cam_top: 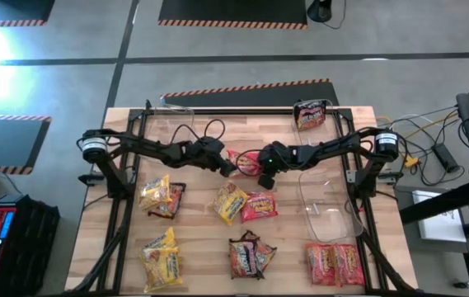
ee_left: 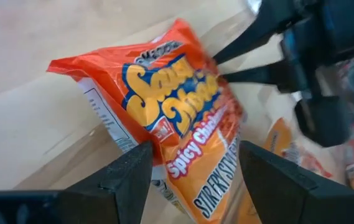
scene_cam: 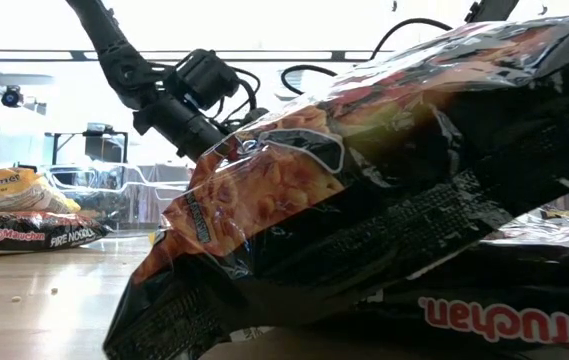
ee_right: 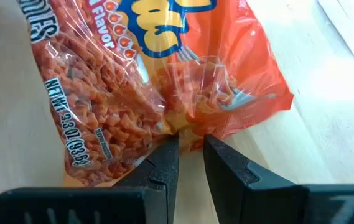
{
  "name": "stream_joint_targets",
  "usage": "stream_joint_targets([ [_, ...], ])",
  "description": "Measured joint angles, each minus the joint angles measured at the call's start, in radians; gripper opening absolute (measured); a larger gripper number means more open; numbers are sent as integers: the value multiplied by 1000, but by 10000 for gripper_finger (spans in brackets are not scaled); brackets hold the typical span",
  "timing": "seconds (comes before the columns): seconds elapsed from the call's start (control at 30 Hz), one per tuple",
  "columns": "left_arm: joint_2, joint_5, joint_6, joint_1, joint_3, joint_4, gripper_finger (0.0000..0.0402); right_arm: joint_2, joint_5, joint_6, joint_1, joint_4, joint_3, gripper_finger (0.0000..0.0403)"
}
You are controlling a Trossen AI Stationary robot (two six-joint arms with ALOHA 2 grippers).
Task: Sort Maruchan noodles
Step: Put the orange noodle pack into the bottom transparent bin
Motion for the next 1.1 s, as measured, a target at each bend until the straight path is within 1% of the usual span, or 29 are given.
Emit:
stream_joint_targets([
  [0.17,-22,10,11,6,0,4,220,0,0,0,-2,33,-20,67],
  [0.27,-59,42,20,12,1,3,220,1,-2,4,-6,38,-24,67],
  [0.37,-90,61,30,13,1,-49,220,1,-2,5,-6,44,-29,67],
  [0.5,-124,41,39,13,1,-136,220,1,-2,8,-6,49,-34,67],
  [0.6,-124,28,20,12,1,-180,220,1,-1,11,-6,49,-34,67],
  [0.8,-94,26,-15,8,1,-181,220,1,-1,12,-6,64,-45,67],
  [0.97,-61,-1,-31,8,1,-179,220,1,0,28,-6,137,-88,67],
  [1.1,-25,-15,-41,8,1,-127,220,1,0,35,-7,172,-108,67],
])
